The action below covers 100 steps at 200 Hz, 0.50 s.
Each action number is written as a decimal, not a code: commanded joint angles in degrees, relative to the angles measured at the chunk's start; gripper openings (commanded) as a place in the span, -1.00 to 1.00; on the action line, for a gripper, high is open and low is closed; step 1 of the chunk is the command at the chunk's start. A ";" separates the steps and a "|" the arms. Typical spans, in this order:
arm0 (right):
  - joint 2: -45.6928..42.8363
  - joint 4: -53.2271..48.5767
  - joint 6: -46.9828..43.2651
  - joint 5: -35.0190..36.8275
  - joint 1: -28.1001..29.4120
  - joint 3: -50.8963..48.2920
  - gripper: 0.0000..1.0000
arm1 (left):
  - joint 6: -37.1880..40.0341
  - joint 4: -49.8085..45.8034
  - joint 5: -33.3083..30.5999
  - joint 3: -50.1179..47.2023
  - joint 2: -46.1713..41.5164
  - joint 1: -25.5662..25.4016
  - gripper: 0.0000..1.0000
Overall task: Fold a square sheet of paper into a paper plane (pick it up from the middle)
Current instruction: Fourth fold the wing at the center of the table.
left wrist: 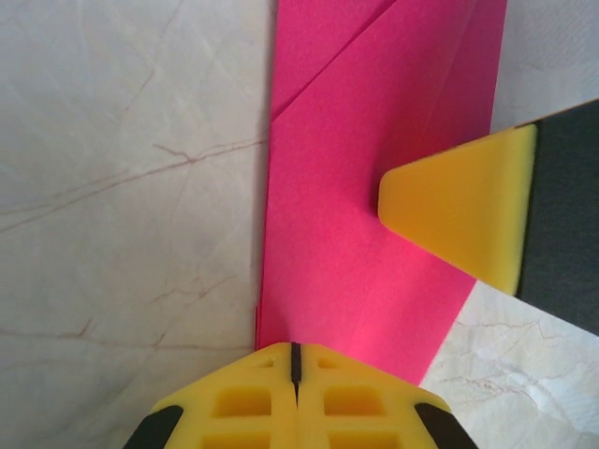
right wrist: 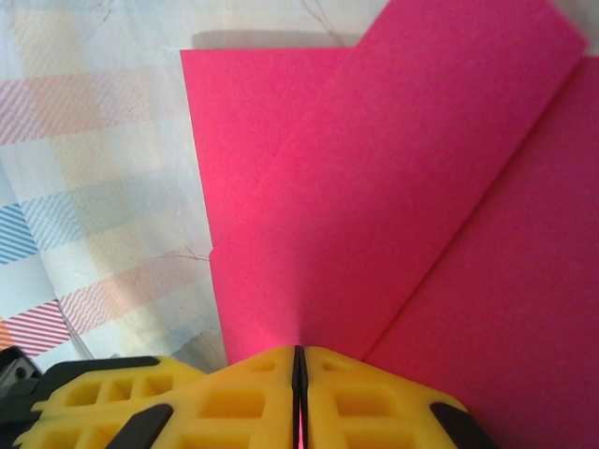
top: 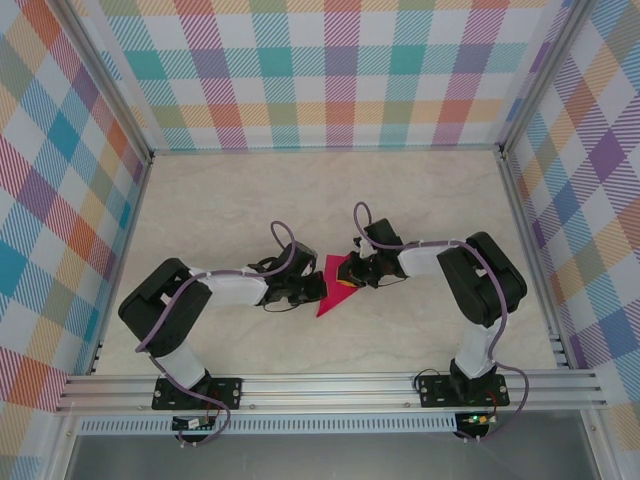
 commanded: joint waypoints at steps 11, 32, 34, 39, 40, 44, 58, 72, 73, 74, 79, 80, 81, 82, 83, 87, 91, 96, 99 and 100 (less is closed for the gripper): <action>2.02 -6.24 -1.76 4.33 0.06 0.90 -0.80 | -0.07 -5.63 1.56 3.15 -5.26 0.01 -0.98; 2.41 -7.68 -1.89 5.45 0.12 1.34 -0.80 | -1.37 -5.42 1.80 3.23 -7.16 0.05 -0.83; 2.38 -7.78 -1.89 5.47 0.08 1.37 -0.80 | -1.52 -5.35 1.77 3.21 -7.25 0.04 -0.81; 2.41 -7.87 -1.95 5.58 0.06 1.43 -0.80 | -1.97 -5.13 1.71 3.02 -7.53 0.02 -0.77; 2.44 -7.90 -1.96 5.57 0.06 1.43 -0.80 | -2.05 -5.11 1.69 3.03 -7.58 0.06 -0.77; 2.46 -7.93 -1.97 5.61 0.06 1.51 -0.79 | -2.37 -4.84 1.94 2.87 -7.70 0.04 -0.76; 2.73 -8.69 -2.06 6.00 0.08 1.87 -0.80 | -2.71 -4.27 2.89 2.76 -7.77 -0.01 -0.73; 2.98 -9.23 -2.09 6.23 0.07 2.22 -0.80 | -2.91 -3.91 4.28 2.66 -7.47 -0.16 -0.69; 3.03 -9.28 -2.12 6.25 0.07 2.22 -0.80 | -2.91 -3.93 4.43 2.67 -7.42 -0.17 -0.69; 3.01 -9.31 -2.13 6.26 0.07 2.23 -0.80 | -2.91 -3.90 4.50 2.63 -7.40 -0.17 -0.69; 3.07 -9.56 -2.15 6.27 0.06 2.31 -0.80 | -2.94 -3.82 5.02 2.62 -7.22 -0.23 -0.68; 3.12 -9.54 -2.19 6.27 0.06 2.31 -0.80 | -2.93 -3.80 5.10 2.65 -7.12 -0.25 -0.68; 3.14 -9.52 -2.22 6.27 0.06 2.32 -0.80 | -2.92 -3.79 5.19 2.62 -7.03 -0.21 -0.68; 3.15 -9.56 -2.18 6.27 0.06 2.36 -0.80 | -2.92 -3.78 5.27 2.65 -6.98 -0.28 -0.68; 3.16 -9.58 -2.17 6.27 0.11 2.38 -0.80 | -2.92 -3.78 5.36 2.62 -6.96 -0.27 -0.68; 3.24 -9.62 -2.15 6.27 0.07 2.40 -0.80 | -2.98 -3.71 5.79 2.67 -6.67 -0.35 -0.67; 3.36 -9.72 -2.11 6.35 0.06 2.49 -0.80 | -2.98 -3.62 6.07 2.67 -6.35 -0.55 -0.68; 3.42 -9.76 -2.06 6.36 0.07 2.57 -0.80 | -3.13 -3.52 6.45 2.63 -5.88 -0.60 -0.68; 3.49 -9.87 -2.14 6.43 0.14 2.62 -0.80 | -3.15 -3.39 6.70 2.64 -5.60 -0.74 -0.67; 3.50 -9.91 -2.10 6.44 0.10 2.65 -0.80 | -3.16 -3.37 6.82 2.62 -5.48 -0.72 -0.67</action>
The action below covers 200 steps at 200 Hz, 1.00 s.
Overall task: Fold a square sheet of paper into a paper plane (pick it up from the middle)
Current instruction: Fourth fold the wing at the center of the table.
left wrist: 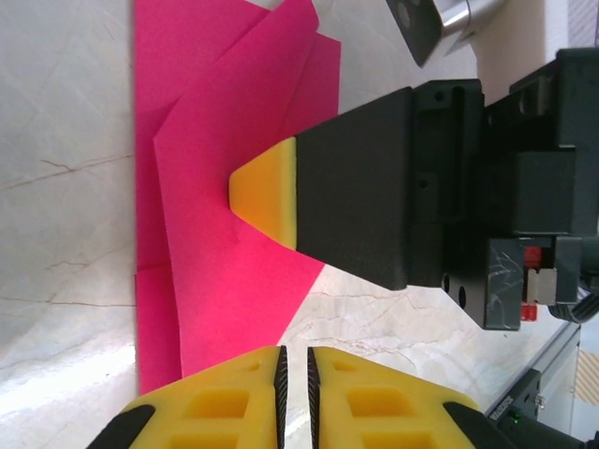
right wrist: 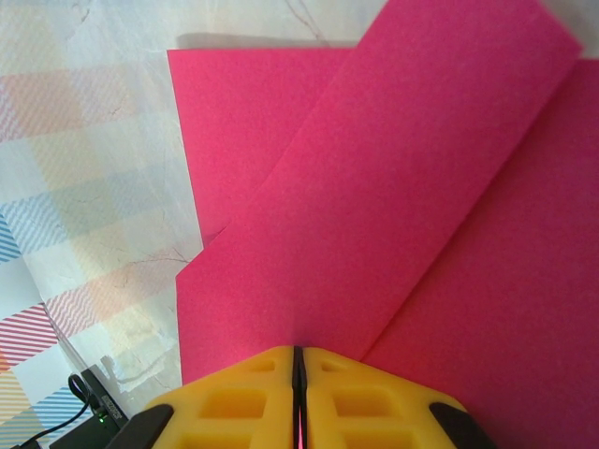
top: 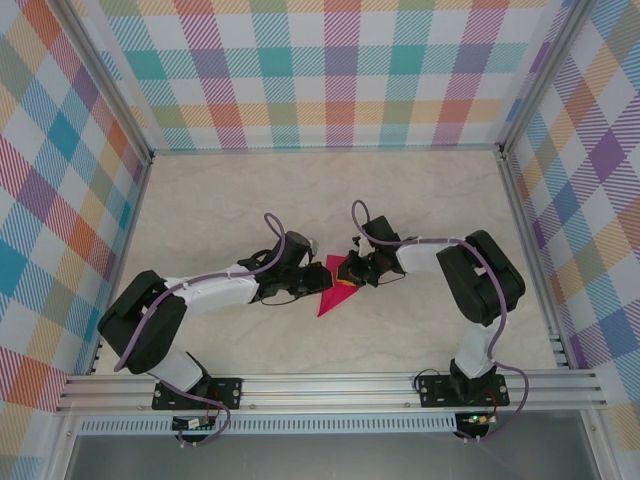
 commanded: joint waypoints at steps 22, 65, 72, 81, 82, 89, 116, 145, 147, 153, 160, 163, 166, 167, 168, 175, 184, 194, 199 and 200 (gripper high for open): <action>3.16 -5.17 -1.07 5.47 0.04 0.07 -0.80 | -1.68 0.38 5.36 0.48 3.73 -1.27 -0.71; 3.69 -5.87 -0.95 5.91 0.04 0.25 -0.80 | -2.45 -0.75 6.38 0.93 5.99 -1.60 -0.75; 3.78 -5.99 -0.93 6.05 0.04 0.31 -0.80 | -2.44 -1.36 6.34 1.18 6.23 -1.73 -0.75; 3.85 -6.19 -0.89 6.21 0.04 0.24 -0.80 | -2.45 -2.19 5.88 1.30 6.45 -1.78 -0.75; 3.86 -6.14 -0.92 6.26 0.04 0.29 -0.80 | -2.45 -2.31 5.84 1.29 6.50 -1.81 -0.75; 3.87 -6.30 -1.00 6.37 0.04 0.33 -0.80 | -2.42 -2.95 5.30 1.39 6.62 -1.84 -0.75; 4.13 -6.79 -1.03 6.56 0.04 0.52 -0.80 | -2.44 -4.75 4.31 1.43 7.36 -1.82 -0.77; 4.48 -6.87 -1.09 6.65 0.05 0.51 -0.80 | -2.61 -5.32 3.64 1.33 7.86 -1.83 -0.78; 4.48 -6.88 -1.05 6.65 0.11 0.55 -0.80 | -2.68 -5.33 3.61 1.36 7.93 -1.77 -0.78; 4.56 -6.88 -1.03 6.62 0.04 0.53 -0.80 | -2.76 -5.29 3.48 1.28 8.00 -1.81 -0.78; 4.65 -6.84 -1.04 6.65 0.04 0.51 -0.80 | -2.74 -5.46 3.13 1.24 8.08 -1.78 -0.79; 4.66 -6.88 -1.10 6.65 0.07 0.51 -0.80 | -2.75 -5.54 3.00 1.23 8.04 -1.83 -0.79; 4.66 -6.84 -1.04 6.65 0.09 0.51 -0.80 | -2.79 -5.58 2.86 1.25 8.16 -1.80 -0.79; 4.66 -6.86 -1.08 6.65 0.06 0.51 -0.80 | -2.79 -5.59 2.84 1.27 8.19 -1.82 -0.79; 4.66 -6.83 -1.06 6.61 0.05 0.51 -0.80 | -2.79 -5.63 2.82 1.28 8.20 -1.83 -0.79; 4.74 -6.84 -1.12 6.65 0.08 0.57 -0.80 | -2.66 -5.80 2.61 1.26 8.34 -1.81 -0.80; 4.89 -6.87 -1.08 6.65 0.04 0.49 -0.80 | -2.65 -5.97 2.39 1.28 8.52 -1.76 -0.80; 5.08 -6.87 -1.04 6.65 0.04 0.46 -0.80 | -2.76 -6.05 2.12 1.11 8.73 -1.80 -0.80; 5.16 -6.80 -1.08 6.53 0.04 0.55 -0.80 | -2.78 -5.97 2.06 0.96 8.84 -1.81 -0.81; 5.18 -6.75 -1.10 6.55 0.04 0.53 -0.80 | -2.79 -5.91 2.04 0.95 8.83 -1.82 -0.81</action>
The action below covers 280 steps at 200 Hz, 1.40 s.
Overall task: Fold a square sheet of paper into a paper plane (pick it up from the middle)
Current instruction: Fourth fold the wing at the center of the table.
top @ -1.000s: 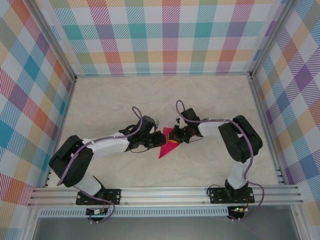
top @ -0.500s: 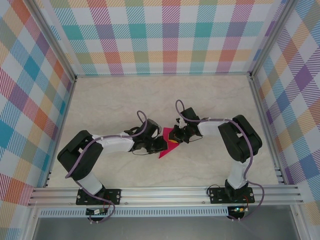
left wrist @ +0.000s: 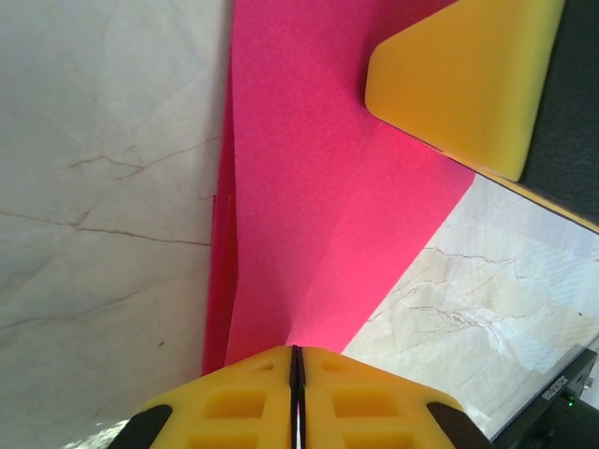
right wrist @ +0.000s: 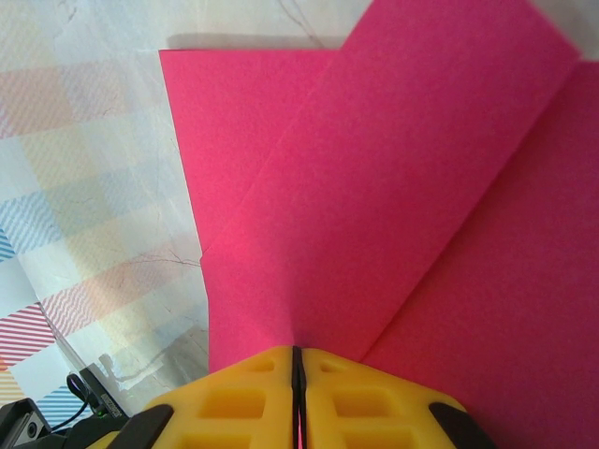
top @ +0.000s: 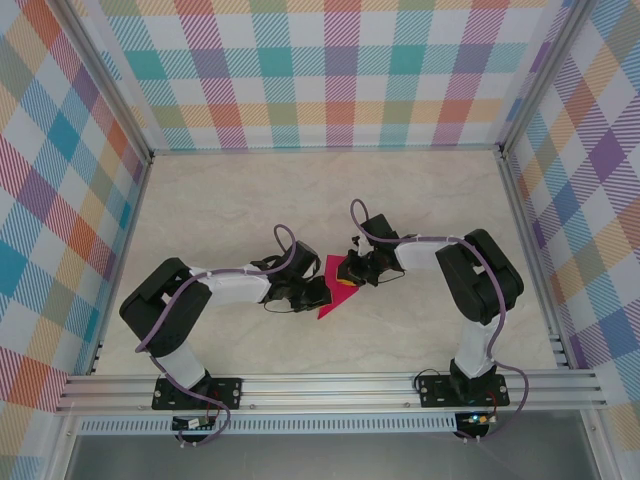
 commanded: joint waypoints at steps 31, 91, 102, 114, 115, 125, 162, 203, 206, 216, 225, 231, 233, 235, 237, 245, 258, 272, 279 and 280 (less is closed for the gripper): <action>4.62 -4.27 -0.64 6.70 0.04 -1.02 -0.80 | -1.07 -1.85 -0.94 0.18 1.91 -0.60 -0.81; 4.63 -4.45 -0.51 6.72 0.08 -1.06 -0.80 | -2.41 0.01 1.26 -0.56 -1.40 -0.68 -0.81; 4.62 -4.47 -0.51 6.63 0.03 -1.15 -0.80 | -2.56 0.19 1.22 -0.80 -2.60 -0.64 -0.81; 4.55 -4.49 -0.51 6.71 0.05 -1.15 -0.80 | -2.91 0.52 1.39 -1.38 -3.60 -0.62 -0.81; 4.54 -4.50 -0.51 6.71 0.05 -1.15 -0.80 | -2.95 0.56 1.44 -1.43 -3.68 -0.65 -0.81; 4.56 -4.45 -0.51 6.63 0.04 -1.15 -0.80 | -3.22 0.82 1.70 -1.94 -4.09 -0.68 -0.81; 4.65 -4.50 -0.42 6.61 0.04 -1.24 -0.80 | -3.77 2.02 2.46 -3.48 -3.42 -0.61 -0.81; 4.93 -4.50 -0.33 6.79 0.03 -1.40 -0.80 | -4.29 3.02 3.25 -4.73 -2.31 -0.68 -0.81; 4.94 -4.58 -0.26 6.80 0.04 -1.37 -0.80 | -4.34 3.04 3.29 -4.73 -2.33 -0.66 -0.81; 5.02 -4.50 -0.21 6.81 0.04 -1.29 -0.80 | -4.37 2.99 3.25 -4.91 -2.42 -0.77 -0.81; 5.06 -4.52 -0.24 6.81 0.04 -1.29 -0.80 | -4.41 2.87 3.24 -5.08 -2.44 -0.75 -0.81; 5.10 -4.60 -0.16 6.81 0.05 -1.32 -0.80 | -4.44 2.90 3.25 -5.25 -2.41 -0.71 -0.81; 5.09 -4.57 -0.16 6.81 0.04 -1.33 -0.80 | -4.47 2.88 3.24 -5.30 -2.37 -0.75 -0.81; 5.13 -4.58 -0.18 6.85 0.04 -1.33 -0.80 | -4.54 2.89 3.26 -5.34 -2.32 -0.77 -0.81; 5.14 -4.59 -0.16 6.88 0.04 -1.33 -0.80 | -4.56 2.88 3.31 -5.35 -2.28 -0.77 -0.81; 5.17 -4.52 -0.16 6.86 0.04 -1.33 -0.80 | -4.58 2.89 3.33 -5.52 -2.18 -0.82 -0.81; 5.24 -4.59 -0.18 6.89 0.04 -1.38 -0.80 | -4.65 2.89 3.33 -5.72 -1.94 -0.85 -0.81; 5.39 -4.59 -0.12 6.89 0.04 -1.42 -0.80 | -4.63 2.77 3.16 -5.79 -1.41 -0.87 -0.81; 5.41 -4.58 -0.10 6.81 0.04 -1.37 -0.80 | -4.65 2.76 3.15 -5.83 -1.21 -0.91 -0.81; 5.41 -4.58 -0.08 6.81 0.04 -1.40 -0.80 | -4.65 2.77 3.15 -5.85 -1.12 -0.93 -0.81</action>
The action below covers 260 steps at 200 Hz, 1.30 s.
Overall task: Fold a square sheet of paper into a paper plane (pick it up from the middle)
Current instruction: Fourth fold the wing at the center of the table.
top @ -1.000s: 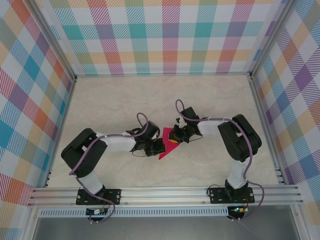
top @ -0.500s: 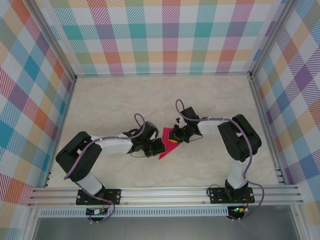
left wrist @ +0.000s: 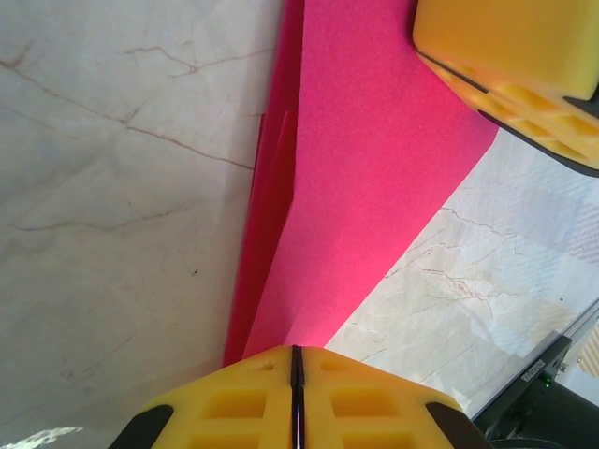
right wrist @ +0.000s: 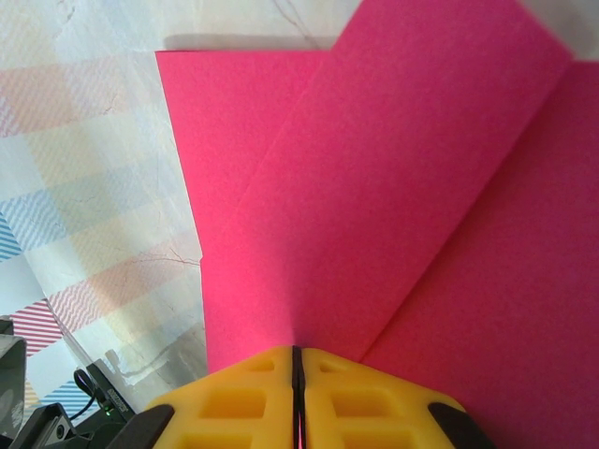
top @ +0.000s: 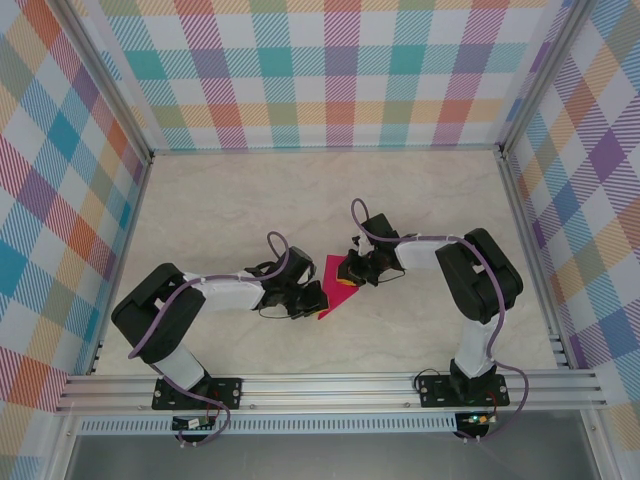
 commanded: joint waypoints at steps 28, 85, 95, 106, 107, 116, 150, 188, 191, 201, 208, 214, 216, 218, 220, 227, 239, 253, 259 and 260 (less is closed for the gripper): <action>5.11 -4.25 -0.11 7.85 0.08 -1.63 -0.80 | -0.98 -0.19 0.86 -1.42 2.25 -1.08 -0.81; 5.37 -4.46 0.02 7.85 0.11 -1.55 -0.80 | -1.42 -0.53 0.52 -2.79 2.04 -1.28 -0.81; 5.39 -4.39 0.02 7.85 0.08 -1.50 -0.81 | -1.45 -0.74 0.51 -3.09 1.98 -1.45 -0.81; 5.40 -4.47 -0.05 7.85 0.08 -1.46 -0.80 | -1.42 -1.12 0.50 -3.43 1.74 -1.68 -0.81; 5.43 -4.48 -0.06 7.85 0.08 -1.46 -0.80 | -1.44 -1.18 0.50 -3.52 1.75 -1.74 -0.81; 5.46 -4.61 0.02 7.92 0.08 -1.46 -0.80 | -1.54 -1.35 0.51 -3.83 1.60 -1.86 -0.81; 5.80 -4.99 0.19 7.92 0.08 -1.20 -0.81 | -1.59 -2.75 0.42 -5.52 0.51 -2.21 -0.83; 6.25 -5.60 0.36 8.28 0.11 -0.82 -0.81 | -1.57 -4.51 0.51 -7.20 -1.16 -2.52 -0.85; 6.33 -5.70 0.33 8.37 0.09 -0.80 -0.81 | -1.61 -4.61 0.51 -7.36 -1.38 -2.56 -0.86; 6.34 -5.78 0.45 8.52 0.08 -0.76 -0.81 | -1.48 -4.99 0.59 -7.67 -1.82 -2.64 -0.86; 6.42 -5.81 0.45 8.55 0.09 -0.76 -0.81 | -1.41 -5.33 0.64 -7.83 -2.14 -2.66 -0.86; 6.45 -5.94 0.54 8.56 0.08 -0.68 -0.81 | -1.26 -5.60 0.66 -7.83 -2.37 -2.73 -0.86; 6.45 -5.94 0.54 8.56 0.08 -0.72 -0.81 | -1.22 -5.74 0.59 -7.83 -2.44 -2.76 -0.86; 6.43 -5.90 0.48 8.65 0.04 -0.75 -0.81 | -1.16 -5.84 0.57 -7.97 -2.50 -2.79 -0.86; 6.49 -5.93 0.53 8.65 0.05 -0.76 -0.81 | -1.19 -5.95 0.63 -8.06 -2.54 -2.84 -0.86; 6.51 -5.95 0.62 8.65 0.08 -0.76 -0.81 | -1.11 -6.07 0.60 -8.17 -2.84 -2.86 -0.86; 6.51 -5.90 0.70 8.65 0.08 -0.80 -0.81 | -1.05 -6.20 0.63 -8.10 -3.15 -2.95 -0.86; 6.51 -5.91 0.70 8.65 0.09 -0.85 -0.81 | -0.90 -6.49 0.39 -7.89 -3.51 -3.13 -0.86; 6.51 -5.89 0.71 8.65 0.08 -0.85 -0.81 | -0.85 -6.70 0.27 -7.75 -3.55 -3.24 -0.86; 6.51 -5.89 0.72 8.65 0.08 -0.85 -0.81 | -0.81 -6.70 0.25 -7.75 -3.62 -3.27 -0.86</action>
